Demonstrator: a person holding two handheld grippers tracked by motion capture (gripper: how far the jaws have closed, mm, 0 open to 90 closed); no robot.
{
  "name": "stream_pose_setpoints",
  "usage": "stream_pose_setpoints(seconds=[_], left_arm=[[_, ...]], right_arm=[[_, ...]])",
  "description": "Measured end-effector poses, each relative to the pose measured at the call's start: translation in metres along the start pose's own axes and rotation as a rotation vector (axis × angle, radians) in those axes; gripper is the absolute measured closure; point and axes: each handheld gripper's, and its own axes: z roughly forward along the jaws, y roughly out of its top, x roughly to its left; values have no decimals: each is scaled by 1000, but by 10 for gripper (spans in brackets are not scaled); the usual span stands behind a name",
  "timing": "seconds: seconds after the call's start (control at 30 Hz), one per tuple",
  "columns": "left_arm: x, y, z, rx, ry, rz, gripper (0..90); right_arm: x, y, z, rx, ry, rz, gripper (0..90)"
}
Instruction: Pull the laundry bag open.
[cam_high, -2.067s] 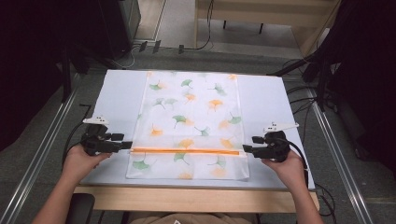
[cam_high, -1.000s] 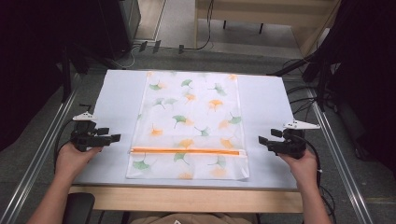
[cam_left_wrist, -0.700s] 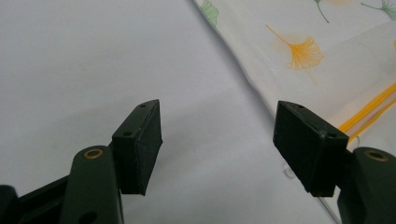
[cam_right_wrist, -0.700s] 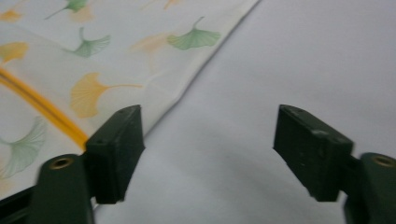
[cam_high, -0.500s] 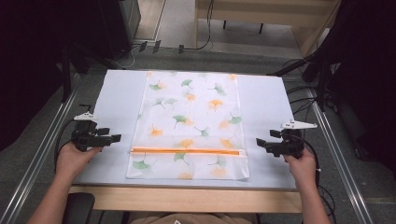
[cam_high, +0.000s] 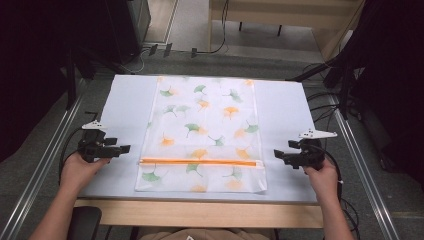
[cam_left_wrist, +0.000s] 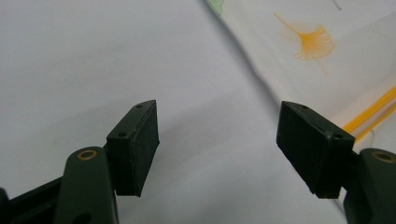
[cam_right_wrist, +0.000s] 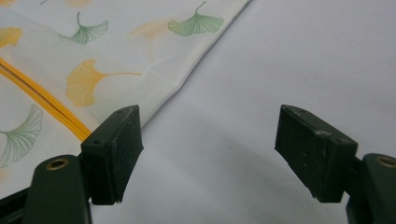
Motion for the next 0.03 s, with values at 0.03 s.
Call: stream_pose_setpoints(seconds=[0.03], left_arm=[[0, -1, 1, 6, 19, -1, 290]], right_arm=[[0, 0, 1, 5, -4, 3, 242]])
